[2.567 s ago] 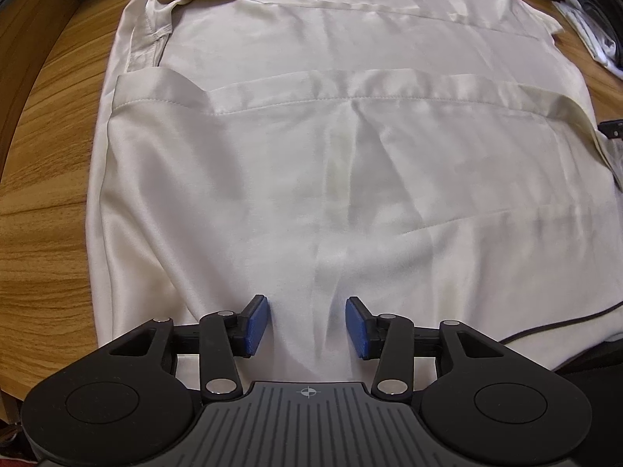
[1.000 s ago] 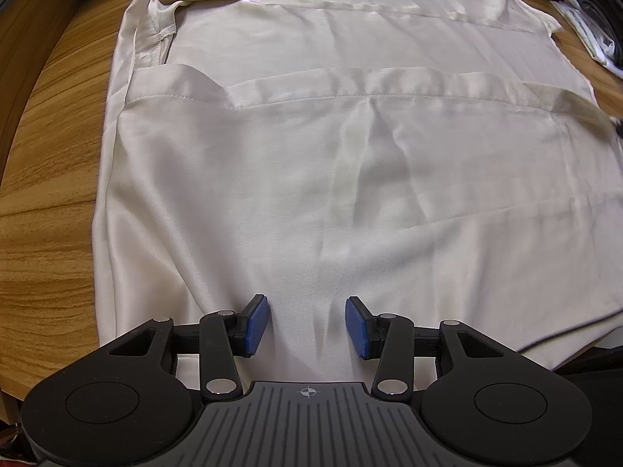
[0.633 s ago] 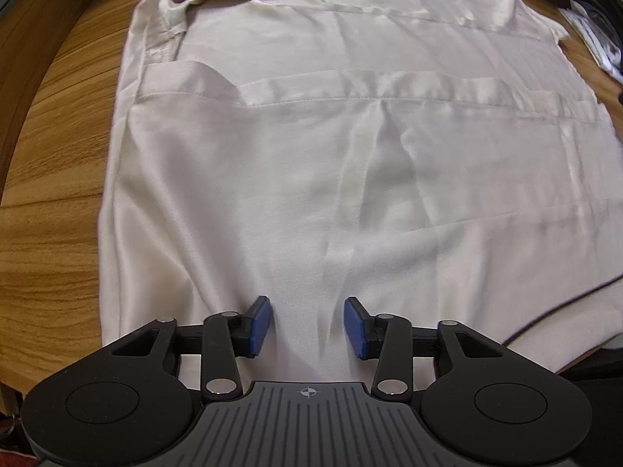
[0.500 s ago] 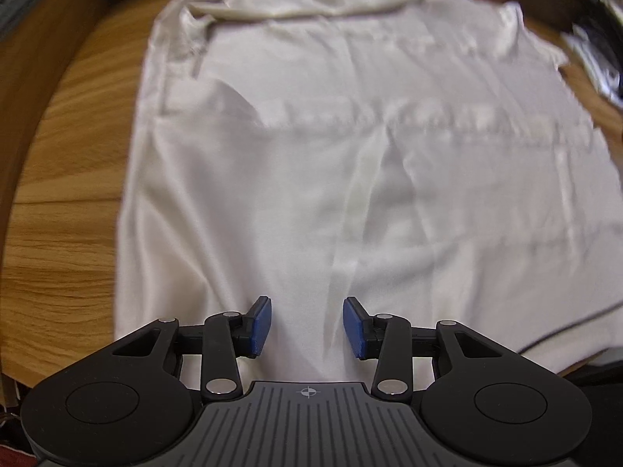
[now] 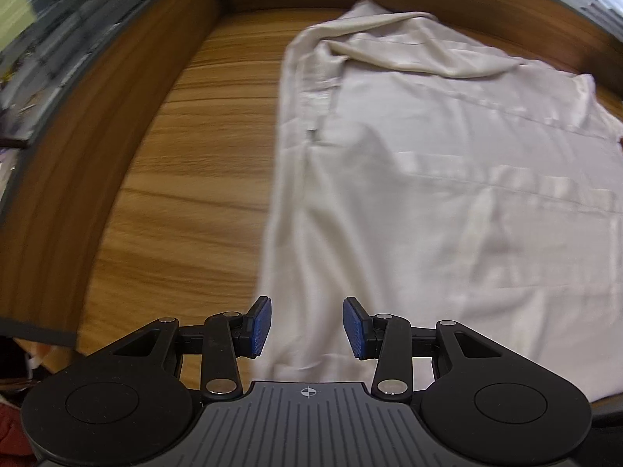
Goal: Fold clothes
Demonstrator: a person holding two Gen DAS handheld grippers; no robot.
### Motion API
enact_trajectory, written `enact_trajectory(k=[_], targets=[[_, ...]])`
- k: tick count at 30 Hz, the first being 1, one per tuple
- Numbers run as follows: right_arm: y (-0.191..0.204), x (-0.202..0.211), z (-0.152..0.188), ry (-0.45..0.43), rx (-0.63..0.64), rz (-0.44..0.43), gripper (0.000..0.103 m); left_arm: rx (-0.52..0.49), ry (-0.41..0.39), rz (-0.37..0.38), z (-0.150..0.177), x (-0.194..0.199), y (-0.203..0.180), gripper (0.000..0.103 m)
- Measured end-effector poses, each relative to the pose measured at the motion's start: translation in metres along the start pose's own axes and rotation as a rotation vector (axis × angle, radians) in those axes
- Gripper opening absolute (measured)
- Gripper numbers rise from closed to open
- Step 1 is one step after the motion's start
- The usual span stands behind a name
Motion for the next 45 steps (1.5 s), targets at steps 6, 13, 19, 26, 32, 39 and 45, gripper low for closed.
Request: enact_trajectory(k=[6,13,19,26,32,39,45], targets=[[0.045,0.01,0.0,0.0,0.03,-0.05,0.02,-0.013,0.005,0.056,0.001,-0.005,0.027,0.043],[0.113,0.015,0.0,-0.01,-0.036,-0.084,0.021,-0.142,0.004,0.26,0.001,-0.014,0.026,0.044],[0.185,0.013,-0.01,-0.04,-0.106,-0.061,0.021,-0.178,-0.023,0.303,-0.011,-0.041,0.023,0.044],[0.268,0.014,-0.05,-0.116,-0.103,-0.082,0.021,-0.276,-0.036,0.442,-0.018,-0.052,0.02,0.006],[0.313,0.011,-0.099,-0.167,-0.12,-0.167,0.024,-0.362,-0.061,0.573,-0.016,-0.044,0.009,0.004],[0.356,-0.018,-0.148,-0.133,-0.032,-0.228,0.04,-0.411,-0.056,0.608,-0.013,-0.045,-0.006,0.005],[0.377,-0.062,-0.173,-0.051,0.008,-0.264,0.042,-0.399,-0.044,0.616,-0.011,-0.048,-0.01,0.005]])
Point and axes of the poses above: each gripper's, at about its wrist camera, not at the fingertips, and x roughly against the way its jaws point, y to its left, z to its underside, the point moved 1 cm from there along -x, roughly the way its jaws point, and after that the axes turned 5 degrees about x, right-handed, at the moved point
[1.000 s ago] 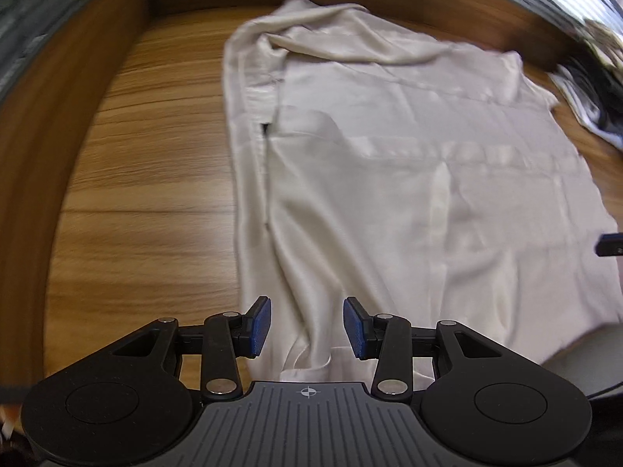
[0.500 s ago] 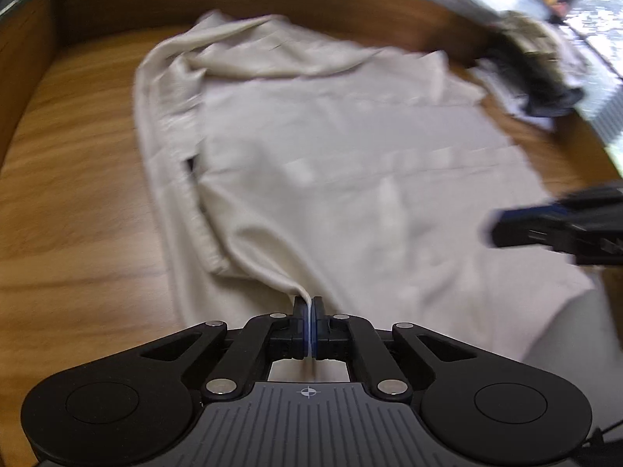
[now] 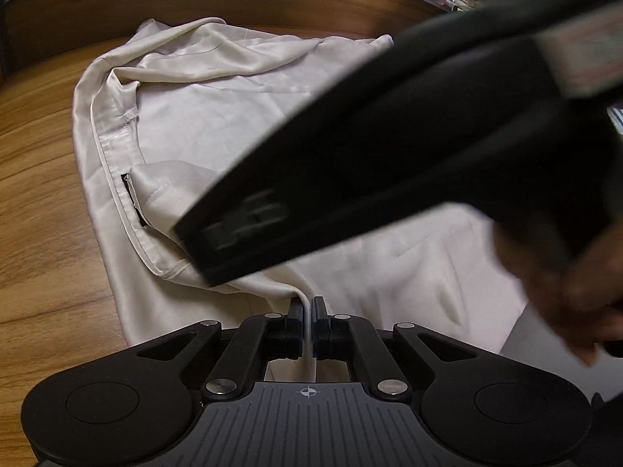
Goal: Fold clothes
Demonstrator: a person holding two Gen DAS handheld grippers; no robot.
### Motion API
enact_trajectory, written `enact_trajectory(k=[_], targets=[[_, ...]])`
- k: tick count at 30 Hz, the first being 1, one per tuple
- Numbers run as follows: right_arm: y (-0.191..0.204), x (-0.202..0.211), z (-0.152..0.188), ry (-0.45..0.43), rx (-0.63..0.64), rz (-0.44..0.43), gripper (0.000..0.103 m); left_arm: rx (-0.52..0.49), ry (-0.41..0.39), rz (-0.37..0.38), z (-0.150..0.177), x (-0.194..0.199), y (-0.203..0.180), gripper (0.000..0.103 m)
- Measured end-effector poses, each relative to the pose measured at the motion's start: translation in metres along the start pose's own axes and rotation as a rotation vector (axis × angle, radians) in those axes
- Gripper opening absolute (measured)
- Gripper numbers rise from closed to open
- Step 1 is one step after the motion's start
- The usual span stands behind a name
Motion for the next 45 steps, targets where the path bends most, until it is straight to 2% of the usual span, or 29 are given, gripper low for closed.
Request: enact_trajectory(k=[2,3,4,7,9,15,19,20,22,26,29,34,35,36,37,38,45], targets=[[-0.001,-0.013,-0.002,0.021,0.01,0.003,0.036,0.01,0.001,0.001,0.0,0.0,0.001,0.005],[-0.002,-0.017,-0.002,0.026,0.016,0.011,0.016,0.014,0.001,-0.002,0.0,0.0,0.001,0.005],[-0.005,-0.019,-0.002,0.026,0.005,0.021,0.001,0.017,0.0,-0.006,0.0,0.001,0.002,0.005],[-0.022,-0.009,0.001,-0.021,-0.076,0.041,0.001,0.046,-0.011,-0.023,0.0,0.011,0.01,0.007],[-0.039,0.0,0.007,-0.037,-0.147,0.057,0.001,0.077,-0.022,-0.039,-0.001,0.018,0.017,0.013],[-0.072,0.003,0.038,-0.025,-0.283,0.082,0.005,0.237,-0.053,-0.092,-0.016,0.026,0.051,0.028],[-0.079,0.004,0.057,-0.037,-0.333,0.1,0.007,0.353,-0.039,-0.052,-0.028,0.019,0.069,0.04],[-0.079,0.006,0.061,-0.046,-0.344,0.099,0.008,0.367,-0.033,-0.045,-0.03,0.015,0.071,0.044],[-0.08,0.015,0.067,-0.072,-0.366,0.108,0.019,0.373,-0.025,-0.036,-0.035,0.01,0.071,0.046],[-0.084,0.036,0.083,-0.112,-0.401,0.149,0.024,0.379,-0.021,-0.009,-0.04,0.001,0.065,0.051],[-0.089,0.05,0.103,-0.112,-0.418,0.207,0.028,0.368,-0.013,-0.021,-0.041,-0.008,0.059,0.054],[-0.104,0.062,0.144,-0.075,-0.464,0.288,0.028,0.377,-0.01,-0.064,-0.042,-0.017,0.056,0.051],[-0.107,0.063,0.151,-0.068,-0.475,0.3,0.028,0.381,-0.015,-0.073,-0.041,-0.018,0.056,0.042],[-0.11,0.064,0.158,-0.062,-0.486,0.312,0.028,0.384,-0.025,-0.082,-0.041,-0.016,0.056,0.028],[-0.111,0.064,0.163,-0.062,-0.493,0.317,0.028,0.386,-0.034,-0.09,-0.04,-0.015,0.056,0.022],[-0.113,0.065,0.167,-0.062,-0.499,0.322,0.029,0.385,-0.041,-0.097,-0.04,-0.012,0.057,0.011],[-0.113,0.067,0.173,-0.061,-0.469,0.345,0.029,0.396,-0.107,-0.191,-0.039,0.033,0.068,0.009]])
Point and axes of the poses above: each gripper's, at about its wrist camera, not at the fingertips, and x roughly against the way its jaws point, y to its left, z to its underside, the point moved 1 cm from there along -x, roughly the way its jaws point, and after that the axes turned 5 degrees about x, right-handed, at the moved point
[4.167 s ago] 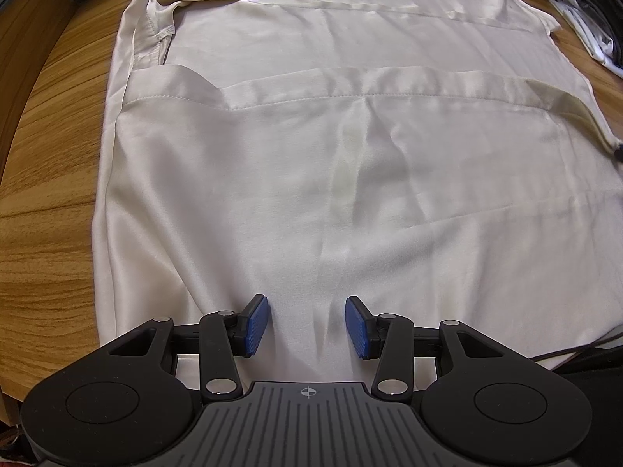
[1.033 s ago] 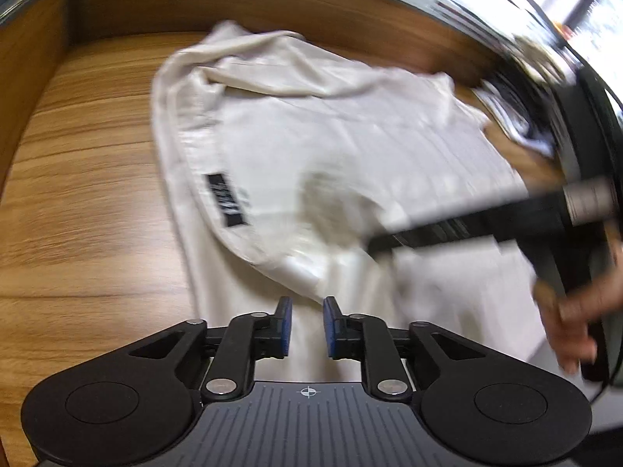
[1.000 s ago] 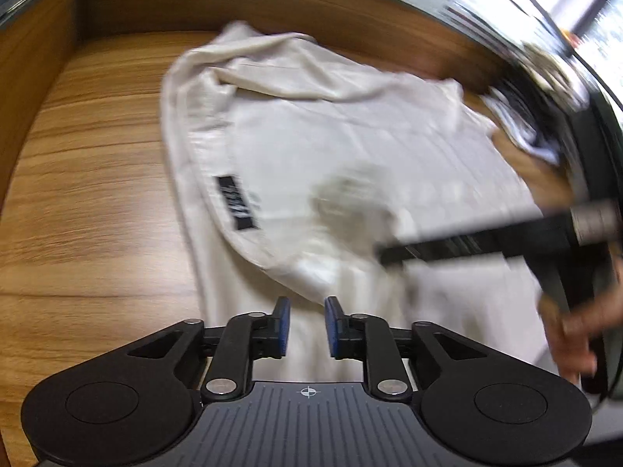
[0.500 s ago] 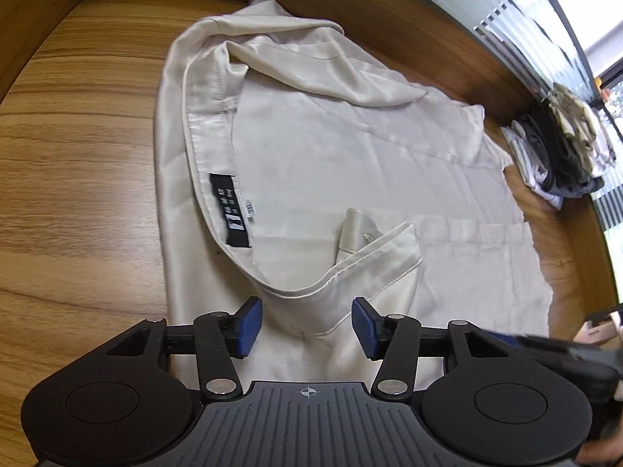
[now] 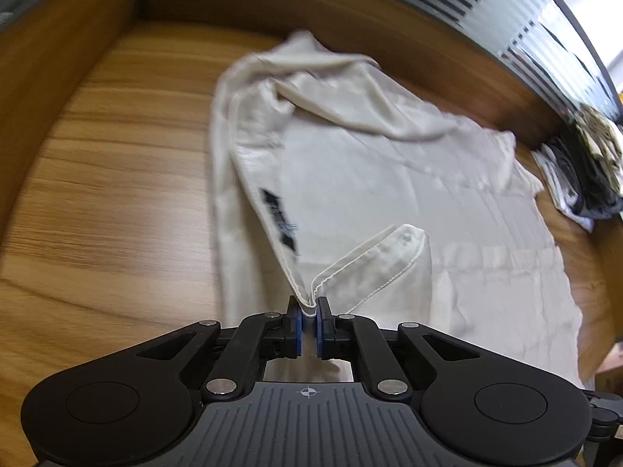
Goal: Fold clothes
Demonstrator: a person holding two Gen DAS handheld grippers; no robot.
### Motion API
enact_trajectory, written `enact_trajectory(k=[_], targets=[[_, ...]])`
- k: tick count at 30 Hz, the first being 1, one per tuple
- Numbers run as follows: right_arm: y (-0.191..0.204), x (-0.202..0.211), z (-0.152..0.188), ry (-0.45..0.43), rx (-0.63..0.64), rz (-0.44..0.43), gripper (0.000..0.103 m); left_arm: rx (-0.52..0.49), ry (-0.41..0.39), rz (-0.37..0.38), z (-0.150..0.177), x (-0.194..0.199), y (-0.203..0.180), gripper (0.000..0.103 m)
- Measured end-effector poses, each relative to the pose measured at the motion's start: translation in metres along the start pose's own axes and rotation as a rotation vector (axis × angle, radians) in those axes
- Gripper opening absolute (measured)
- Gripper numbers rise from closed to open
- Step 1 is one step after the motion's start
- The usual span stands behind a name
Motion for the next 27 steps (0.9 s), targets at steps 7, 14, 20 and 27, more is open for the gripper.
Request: enact_trajectory(k=[7,14,20,27], targets=[[0.002,0.001,0.001,-0.009,0.028,0.002,0.03,-0.02,-0.056,-0.163,-0.014,0.051,0.037,0.008],[0.005,0.001,0.0,-0.009,0.052,-0.001,0.03,-0.018,-0.022,-0.296,-0.021,0.052,0.067,0.016],[0.011,0.009,0.004,-0.014,0.069,-0.012,0.031,-0.022,0.018,-0.211,0.001,0.051,0.066,0.045],[0.031,0.027,0.025,-0.012,0.169,-0.063,0.036,-0.099,0.115,-0.149,0.043,0.039,0.053,0.047]])
Point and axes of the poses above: each gripper's, at about its wrist camera, not at the fingertips, and x roughly against the way its jaws point, y to its left, z to its underside, the point moved 1 cm from there along -x, roughly the way its jaws point, and after that the axes turned 5 degrees about x, right-handed, at the moved point
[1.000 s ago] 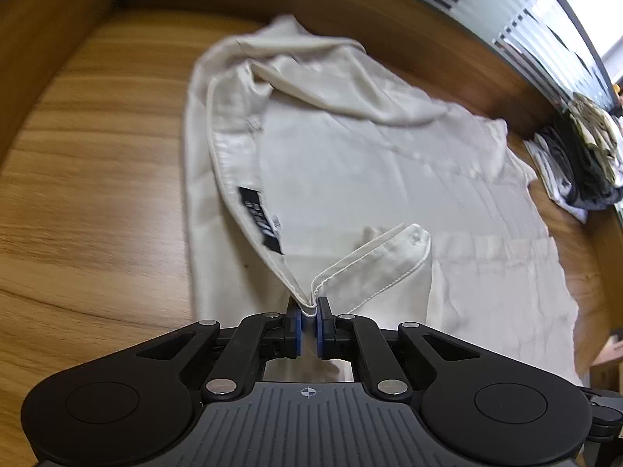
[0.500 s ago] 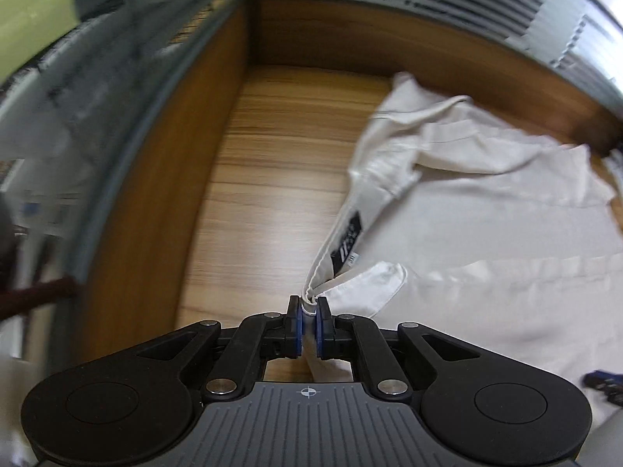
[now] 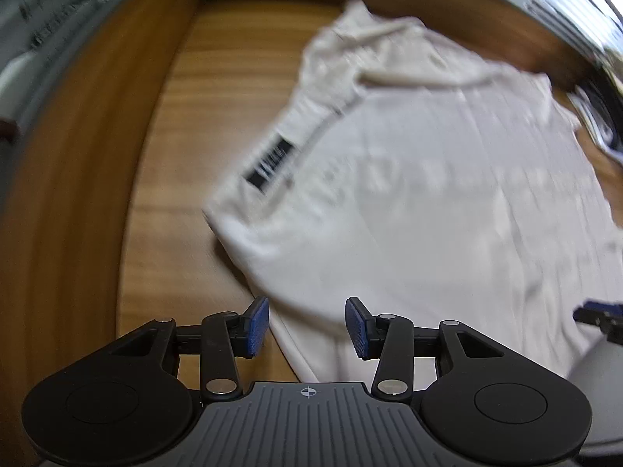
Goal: Fold clothes
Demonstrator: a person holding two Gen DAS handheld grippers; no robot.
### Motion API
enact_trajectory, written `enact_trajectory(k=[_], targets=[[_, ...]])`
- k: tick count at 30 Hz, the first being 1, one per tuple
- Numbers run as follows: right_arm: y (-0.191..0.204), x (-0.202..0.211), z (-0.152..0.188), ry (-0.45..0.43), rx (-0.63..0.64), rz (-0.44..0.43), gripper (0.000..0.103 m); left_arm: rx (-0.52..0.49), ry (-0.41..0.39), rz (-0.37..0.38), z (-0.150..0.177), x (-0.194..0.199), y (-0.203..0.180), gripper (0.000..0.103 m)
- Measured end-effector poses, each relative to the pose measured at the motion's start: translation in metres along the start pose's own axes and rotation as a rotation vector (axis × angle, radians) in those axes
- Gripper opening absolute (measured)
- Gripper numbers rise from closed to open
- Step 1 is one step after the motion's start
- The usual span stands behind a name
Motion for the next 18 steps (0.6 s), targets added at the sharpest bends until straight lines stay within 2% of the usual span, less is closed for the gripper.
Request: enact_trajectory(k=[6,10,14,18], targets=[[0.008,-0.002,0.021,0.047,0.056,-0.004,0.037,-0.064,0.032,-0.001,0.02,-0.004,-0.006,0.047],[0.008,-0.004,0.032,0.077,0.075,0.002,0.04,-0.061,0.04,0.001,0.021,-0.001,-0.006,0.047],[-0.001,0.011,0.023,0.075,0.061,-0.006,0.04,-0.037,0.028,-0.01,0.01,0.007,-0.009,0.047],[-0.025,0.029,-0.003,0.065,0.077,-0.008,0.04,-0.018,0.001,-0.039,-0.008,0.016,-0.019,0.047]])
Point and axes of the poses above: each gripper's, at about its wrist camera, not at the fingertips, and x roughly against the way its jaws point, y to its left, z to its underside, the point moved 1 cm from there along -x, roughly the way its jaws point, and after that the axes turned 5 degrees about x, right-handed, at the moved point
